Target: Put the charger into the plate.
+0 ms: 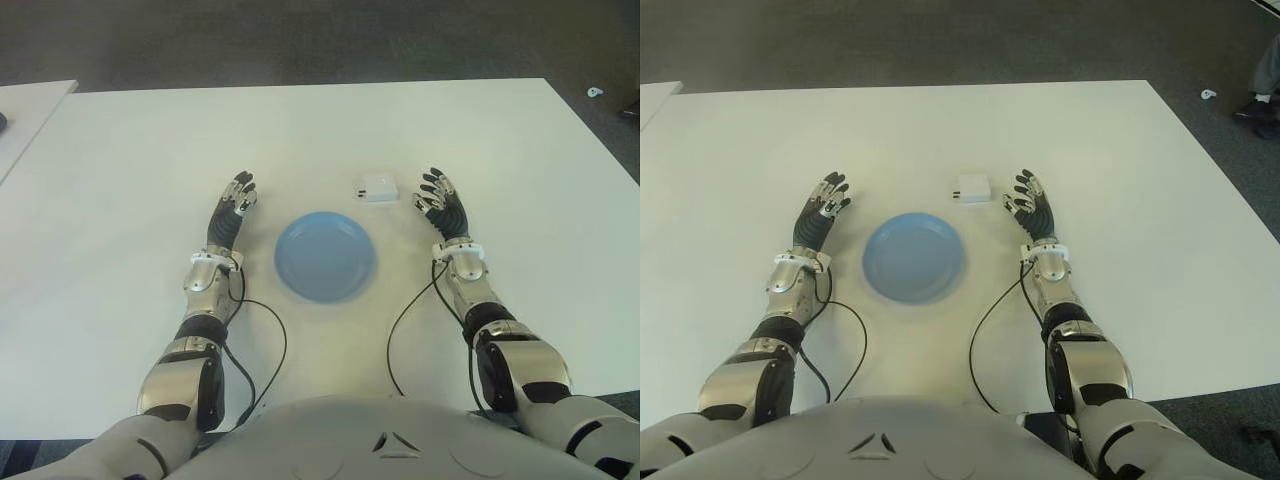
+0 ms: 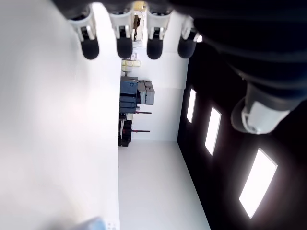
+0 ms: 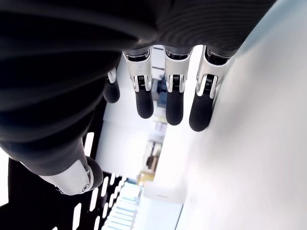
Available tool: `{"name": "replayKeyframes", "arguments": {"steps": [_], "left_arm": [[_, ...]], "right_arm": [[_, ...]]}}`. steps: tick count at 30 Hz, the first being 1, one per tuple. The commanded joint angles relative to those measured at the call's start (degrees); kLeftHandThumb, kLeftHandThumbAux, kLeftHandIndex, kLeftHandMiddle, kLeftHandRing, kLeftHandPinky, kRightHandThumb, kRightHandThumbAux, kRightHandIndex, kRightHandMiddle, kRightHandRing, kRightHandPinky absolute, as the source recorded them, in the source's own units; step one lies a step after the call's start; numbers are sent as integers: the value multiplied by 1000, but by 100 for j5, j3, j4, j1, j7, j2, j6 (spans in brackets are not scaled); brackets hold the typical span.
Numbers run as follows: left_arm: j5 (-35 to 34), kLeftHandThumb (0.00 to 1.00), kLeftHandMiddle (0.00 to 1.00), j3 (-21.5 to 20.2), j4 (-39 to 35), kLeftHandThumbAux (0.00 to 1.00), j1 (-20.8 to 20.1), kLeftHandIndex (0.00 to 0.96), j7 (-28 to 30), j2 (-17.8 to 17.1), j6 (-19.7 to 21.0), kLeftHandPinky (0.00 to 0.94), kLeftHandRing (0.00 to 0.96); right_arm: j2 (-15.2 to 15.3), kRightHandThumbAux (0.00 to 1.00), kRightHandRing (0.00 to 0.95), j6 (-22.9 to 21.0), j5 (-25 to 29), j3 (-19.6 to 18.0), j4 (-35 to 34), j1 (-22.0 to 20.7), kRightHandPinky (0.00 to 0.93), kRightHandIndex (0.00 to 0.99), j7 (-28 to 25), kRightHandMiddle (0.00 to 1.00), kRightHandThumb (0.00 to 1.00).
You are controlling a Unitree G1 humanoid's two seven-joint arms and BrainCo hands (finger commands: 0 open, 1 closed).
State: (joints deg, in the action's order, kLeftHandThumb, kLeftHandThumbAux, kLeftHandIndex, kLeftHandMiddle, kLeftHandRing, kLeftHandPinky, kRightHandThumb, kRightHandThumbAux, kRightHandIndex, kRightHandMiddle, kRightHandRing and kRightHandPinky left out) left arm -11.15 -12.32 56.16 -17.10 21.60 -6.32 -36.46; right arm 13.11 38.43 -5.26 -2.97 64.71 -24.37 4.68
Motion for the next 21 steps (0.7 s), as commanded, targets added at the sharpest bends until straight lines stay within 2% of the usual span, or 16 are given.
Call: {"name": "replayKeyframes", "arguments": {"steps": [1, 9, 15, 21], "left_arm": [[84, 20, 0, 85, 157, 485, 256, 0, -85, 179, 192, 30, 0], [115, 25, 0, 125, 49, 478, 279, 0, -105, 270, 245, 30, 0], [72, 25, 0, 124, -8, 480, 284, 0, -79, 333, 257, 42, 0], [59, 20, 0, 139, -34, 480, 297, 0, -25, 353, 251, 44, 0]], "right_arm": [[135, 656, 168, -185, -36, -22, 260, 359, 199, 70, -61, 155, 209], [515, 625, 178, -561, -142, 46, 169, -184, 198, 85, -251, 168, 286], [841, 625, 189, -543, -717, 411, -16, -468, 208, 91, -32, 178, 299], [1017, 625, 190, -465, -1264, 806, -185, -686, 224, 89, 224, 174, 295]]}}
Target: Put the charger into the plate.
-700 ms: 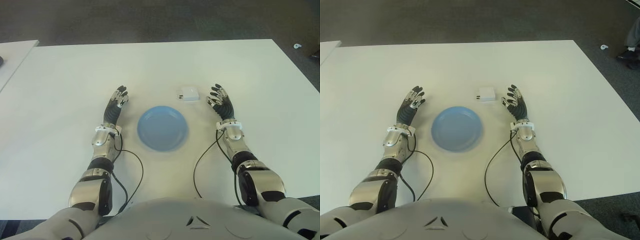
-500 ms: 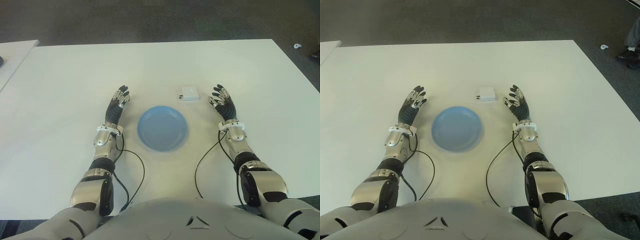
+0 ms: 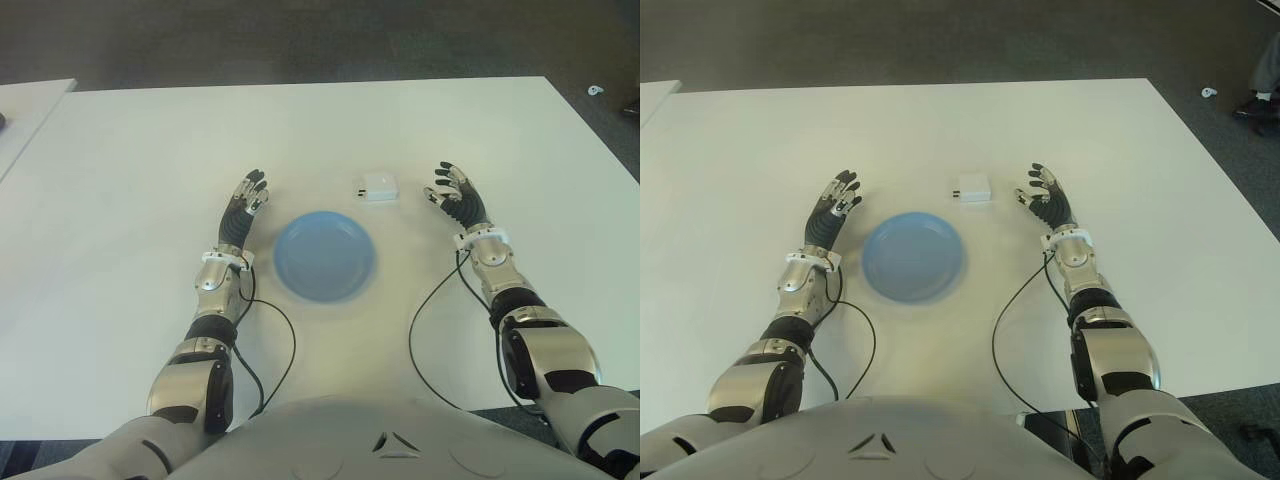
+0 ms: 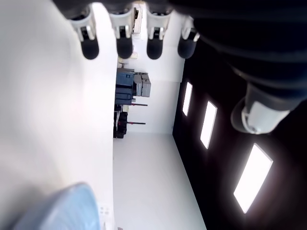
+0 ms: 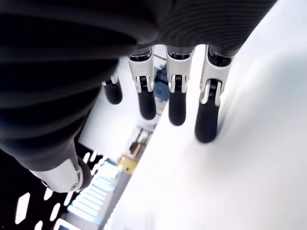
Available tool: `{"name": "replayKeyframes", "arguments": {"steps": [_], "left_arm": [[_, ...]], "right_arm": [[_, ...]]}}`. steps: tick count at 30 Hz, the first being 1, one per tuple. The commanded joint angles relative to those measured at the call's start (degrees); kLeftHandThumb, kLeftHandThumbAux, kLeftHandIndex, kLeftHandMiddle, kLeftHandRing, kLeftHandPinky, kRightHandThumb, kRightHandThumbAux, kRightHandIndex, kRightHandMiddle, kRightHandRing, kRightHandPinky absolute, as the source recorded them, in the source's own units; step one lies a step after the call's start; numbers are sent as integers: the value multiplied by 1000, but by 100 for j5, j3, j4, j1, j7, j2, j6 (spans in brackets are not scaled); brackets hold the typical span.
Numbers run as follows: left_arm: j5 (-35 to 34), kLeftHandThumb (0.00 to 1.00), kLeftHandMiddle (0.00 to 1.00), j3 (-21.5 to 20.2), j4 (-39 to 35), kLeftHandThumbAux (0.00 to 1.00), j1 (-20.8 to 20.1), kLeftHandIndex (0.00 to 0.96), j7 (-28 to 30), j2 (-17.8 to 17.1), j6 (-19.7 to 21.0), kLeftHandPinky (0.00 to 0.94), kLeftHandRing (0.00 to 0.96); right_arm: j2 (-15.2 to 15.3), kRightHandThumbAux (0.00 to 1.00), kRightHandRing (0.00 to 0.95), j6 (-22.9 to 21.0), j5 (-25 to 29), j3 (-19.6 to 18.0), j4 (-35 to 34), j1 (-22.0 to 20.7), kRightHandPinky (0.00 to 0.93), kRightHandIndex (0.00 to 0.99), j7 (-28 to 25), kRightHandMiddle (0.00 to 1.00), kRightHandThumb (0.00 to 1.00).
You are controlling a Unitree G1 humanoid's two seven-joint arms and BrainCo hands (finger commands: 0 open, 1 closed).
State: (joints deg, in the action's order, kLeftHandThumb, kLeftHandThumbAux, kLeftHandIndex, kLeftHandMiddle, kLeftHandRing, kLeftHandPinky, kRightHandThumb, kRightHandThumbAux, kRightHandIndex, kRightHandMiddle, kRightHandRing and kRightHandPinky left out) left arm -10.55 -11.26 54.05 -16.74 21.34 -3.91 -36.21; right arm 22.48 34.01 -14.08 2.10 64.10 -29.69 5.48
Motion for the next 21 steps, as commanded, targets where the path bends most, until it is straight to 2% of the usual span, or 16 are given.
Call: {"name": "replayKeyframes", "arguments": {"steps": [1, 8, 11, 15, 21], "left_arm": [[-5, 20, 0, 35, 172, 480, 262, 0, 13, 112, 232, 44, 0], [-45, 20, 0, 58, 119, 476, 279, 0, 63, 133, 304, 47, 0], [-71, 21, 0, 63, 73, 476, 288, 0, 67, 149, 367, 49, 1], [-81, 25, 0, 80, 11, 476, 300, 0, 64, 157, 427, 49, 1], [-79, 25, 0, 97, -45, 473, 309, 0, 49, 152, 467, 51, 5]], "right_arm": [[98, 623, 189, -20, -453, 352, -141, -180, 224, 89, 178, 172, 296], [259, 590, 154, 53, -899, 704, -487, -241, 177, 65, 323, 141, 279], [390, 583, 138, 244, -1194, 907, -470, -262, 158, 55, 534, 128, 259], [500, 572, 107, 366, -1740, 1295, -322, -326, 122, 39, 987, 98, 217], [762, 539, 33, 607, -2838, 2059, -460, -434, 24, 7, 2005, 39, 152]]}}
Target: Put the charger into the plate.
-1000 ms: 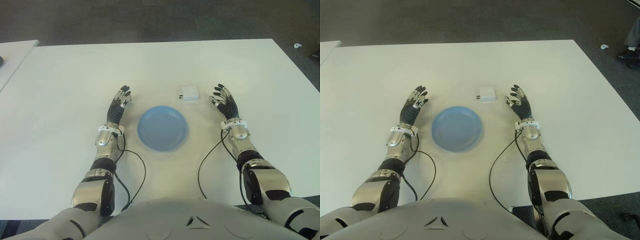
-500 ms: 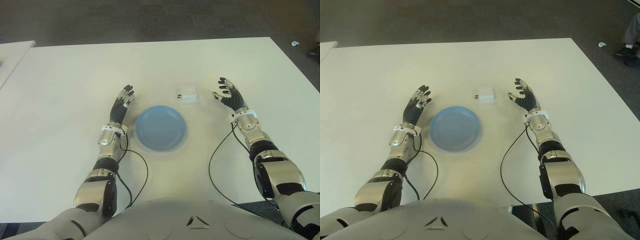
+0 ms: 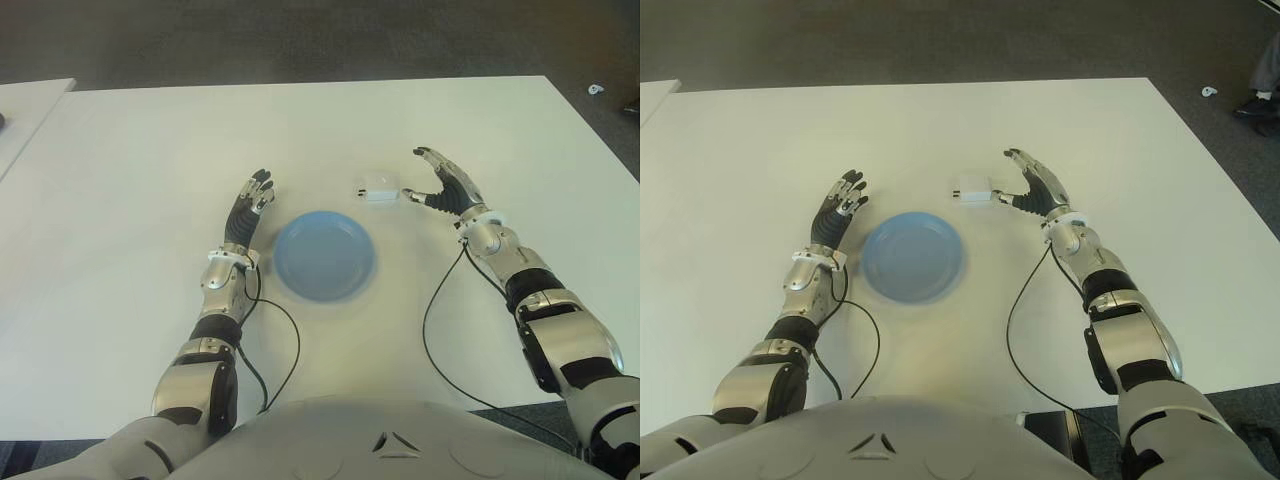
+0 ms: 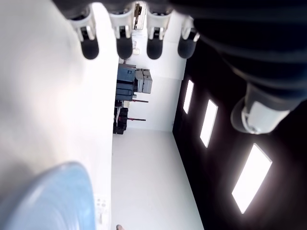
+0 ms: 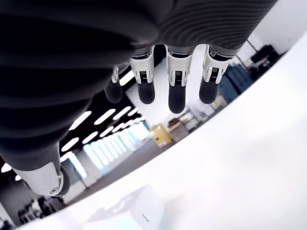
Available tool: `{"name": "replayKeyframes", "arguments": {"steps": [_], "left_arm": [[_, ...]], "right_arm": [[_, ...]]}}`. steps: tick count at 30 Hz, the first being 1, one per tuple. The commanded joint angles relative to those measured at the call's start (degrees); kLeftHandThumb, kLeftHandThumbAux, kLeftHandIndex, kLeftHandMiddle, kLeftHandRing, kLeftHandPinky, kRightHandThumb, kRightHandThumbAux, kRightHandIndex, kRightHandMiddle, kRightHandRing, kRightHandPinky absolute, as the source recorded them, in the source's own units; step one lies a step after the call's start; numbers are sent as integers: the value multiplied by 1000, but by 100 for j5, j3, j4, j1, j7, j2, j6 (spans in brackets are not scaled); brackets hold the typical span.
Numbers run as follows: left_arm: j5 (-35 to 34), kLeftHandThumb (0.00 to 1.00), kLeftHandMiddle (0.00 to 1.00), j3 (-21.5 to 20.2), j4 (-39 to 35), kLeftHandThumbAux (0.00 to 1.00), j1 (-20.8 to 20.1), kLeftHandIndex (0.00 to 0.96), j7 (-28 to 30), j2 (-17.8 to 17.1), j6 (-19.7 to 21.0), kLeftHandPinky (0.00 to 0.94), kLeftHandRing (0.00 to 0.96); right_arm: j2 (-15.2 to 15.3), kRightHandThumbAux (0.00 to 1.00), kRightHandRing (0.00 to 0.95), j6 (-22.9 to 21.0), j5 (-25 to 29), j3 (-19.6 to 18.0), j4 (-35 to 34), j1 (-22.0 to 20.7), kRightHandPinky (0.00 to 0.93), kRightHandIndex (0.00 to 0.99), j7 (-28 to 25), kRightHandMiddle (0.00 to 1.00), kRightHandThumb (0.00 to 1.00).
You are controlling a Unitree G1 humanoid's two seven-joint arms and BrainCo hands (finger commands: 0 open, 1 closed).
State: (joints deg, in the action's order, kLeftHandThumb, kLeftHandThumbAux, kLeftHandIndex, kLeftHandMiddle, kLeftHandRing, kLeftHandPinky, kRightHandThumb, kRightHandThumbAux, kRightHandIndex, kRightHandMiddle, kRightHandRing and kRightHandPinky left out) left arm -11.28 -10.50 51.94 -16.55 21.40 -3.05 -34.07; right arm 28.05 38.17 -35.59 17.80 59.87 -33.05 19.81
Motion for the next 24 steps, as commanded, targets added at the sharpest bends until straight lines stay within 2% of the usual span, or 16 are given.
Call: {"name": "replayKeyframes", "arguments": {"steps": [1, 6, 12, 18, 24], "left_arm": [[-6, 24, 0, 23, 161, 473, 290, 0, 42, 65, 258, 51, 6], [-20, 21, 3, 22, 182, 475, 263, 0, 76, 62, 299, 49, 7], [-46, 20, 5, 14, 192, 475, 244, 0, 121, 72, 323, 45, 7], [-43, 27, 2, 6, 212, 469, 220, 0, 150, 82, 320, 41, 4], [-46, 37, 0, 6, 209, 466, 201, 0, 154, 93, 339, 40, 1]], "right_arm": [[226, 532, 21, 212, -779, 565, -28, -117, 15, 4, 680, 30, 144], [350, 499, 3, 245, -1465, 1096, -41, -270, 2, 0, 1319, 5, 112], [399, 466, 0, 206, -1791, 1458, 32, -444, 0, 0, 1496, 0, 68], [418, 448, 0, 67, -1857, 1646, 40, -569, 0, 0, 1181, 0, 33], [360, 442, 0, -118, -1710, 1660, 79, -647, 0, 0, 661, 0, 5]]}}
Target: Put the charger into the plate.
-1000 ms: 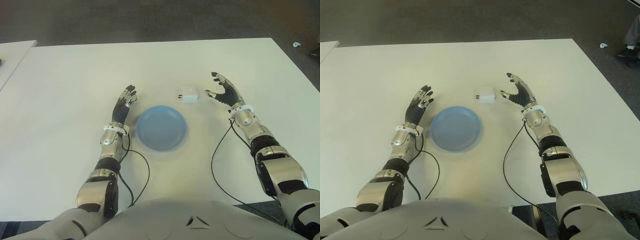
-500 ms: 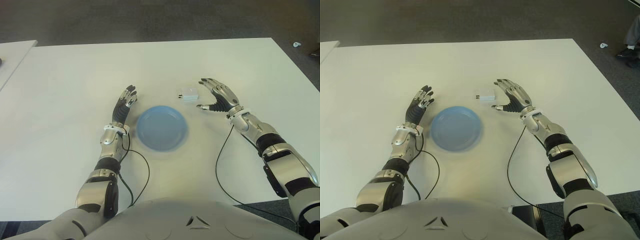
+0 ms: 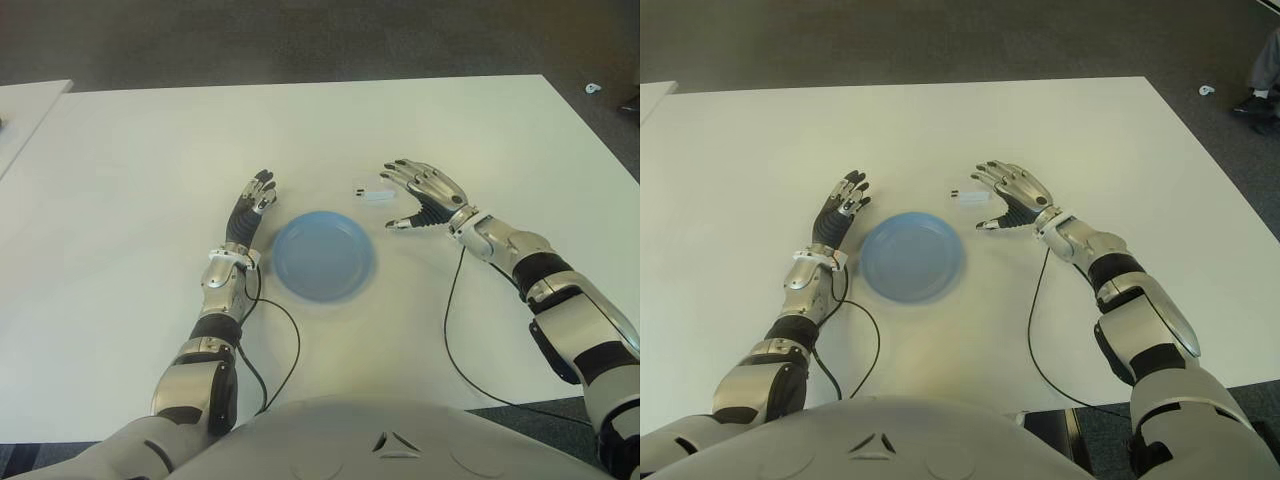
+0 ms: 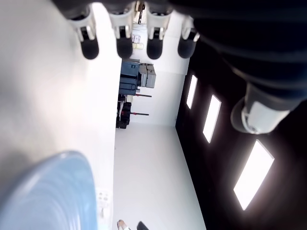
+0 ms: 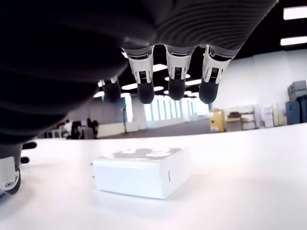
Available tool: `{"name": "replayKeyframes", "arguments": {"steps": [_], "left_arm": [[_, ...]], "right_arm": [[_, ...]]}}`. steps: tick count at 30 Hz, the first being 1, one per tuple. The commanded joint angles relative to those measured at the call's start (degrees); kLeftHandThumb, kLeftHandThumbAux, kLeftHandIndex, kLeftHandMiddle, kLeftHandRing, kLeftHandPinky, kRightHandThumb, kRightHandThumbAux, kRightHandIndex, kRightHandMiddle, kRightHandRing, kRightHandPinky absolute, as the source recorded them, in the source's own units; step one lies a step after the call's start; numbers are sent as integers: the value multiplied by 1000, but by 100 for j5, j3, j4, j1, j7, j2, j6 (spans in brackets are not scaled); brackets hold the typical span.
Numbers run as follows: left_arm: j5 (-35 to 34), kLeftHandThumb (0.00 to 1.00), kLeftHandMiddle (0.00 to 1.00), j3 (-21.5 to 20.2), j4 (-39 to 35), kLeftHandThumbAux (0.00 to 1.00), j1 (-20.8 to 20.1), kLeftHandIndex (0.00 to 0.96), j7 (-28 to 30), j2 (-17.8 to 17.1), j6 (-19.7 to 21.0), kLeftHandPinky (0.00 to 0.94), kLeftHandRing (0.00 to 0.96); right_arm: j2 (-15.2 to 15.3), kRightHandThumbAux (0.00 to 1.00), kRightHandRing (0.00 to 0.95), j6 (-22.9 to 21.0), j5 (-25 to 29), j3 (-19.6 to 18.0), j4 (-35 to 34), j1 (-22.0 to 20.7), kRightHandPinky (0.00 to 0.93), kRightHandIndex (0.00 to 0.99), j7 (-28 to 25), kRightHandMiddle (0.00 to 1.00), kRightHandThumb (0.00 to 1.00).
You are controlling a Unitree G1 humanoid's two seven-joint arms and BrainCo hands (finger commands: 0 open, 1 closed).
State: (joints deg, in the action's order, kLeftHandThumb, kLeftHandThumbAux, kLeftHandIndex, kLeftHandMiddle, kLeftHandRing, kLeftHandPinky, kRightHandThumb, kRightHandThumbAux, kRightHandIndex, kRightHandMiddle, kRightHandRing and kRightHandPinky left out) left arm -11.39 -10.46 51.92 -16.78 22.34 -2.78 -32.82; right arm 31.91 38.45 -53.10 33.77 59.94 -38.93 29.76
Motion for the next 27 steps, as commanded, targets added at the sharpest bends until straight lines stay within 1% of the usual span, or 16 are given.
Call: {"name": "replayKeyframes", "arguments": {"steps": [1, 8, 16, 23, 27], "left_arm": [[-30, 38, 0, 3, 212, 465, 221, 0, 54, 67, 219, 41, 1], [-30, 42, 0, -2, 236, 469, 191, 0, 53, 62, 276, 44, 2], [-69, 51, 0, -30, 232, 477, 175, 0, 62, 70, 352, 44, 1], [-111, 49, 2, -31, 170, 471, 196, 0, 102, 58, 396, 45, 4], [-132, 46, 2, -29, 154, 468, 200, 0, 120, 50, 428, 44, 3]], "right_arm": [[-49, 441, 0, -184, 75, 49, 104, -70, 0, 0, -414, 0, 3], [-182, 440, 0, -378, 312, -55, 267, -99, 0, 0, -859, 0, 0], [-302, 450, 0, -512, 463, -80, 476, -111, 0, 0, -1183, 0, 0], [-397, 455, 0, -540, 656, -119, 605, -130, 0, 0, -1483, 0, 0], [-453, 450, 0, -537, 831, -176, 673, -139, 0, 0, -1738, 0, 0]]}}
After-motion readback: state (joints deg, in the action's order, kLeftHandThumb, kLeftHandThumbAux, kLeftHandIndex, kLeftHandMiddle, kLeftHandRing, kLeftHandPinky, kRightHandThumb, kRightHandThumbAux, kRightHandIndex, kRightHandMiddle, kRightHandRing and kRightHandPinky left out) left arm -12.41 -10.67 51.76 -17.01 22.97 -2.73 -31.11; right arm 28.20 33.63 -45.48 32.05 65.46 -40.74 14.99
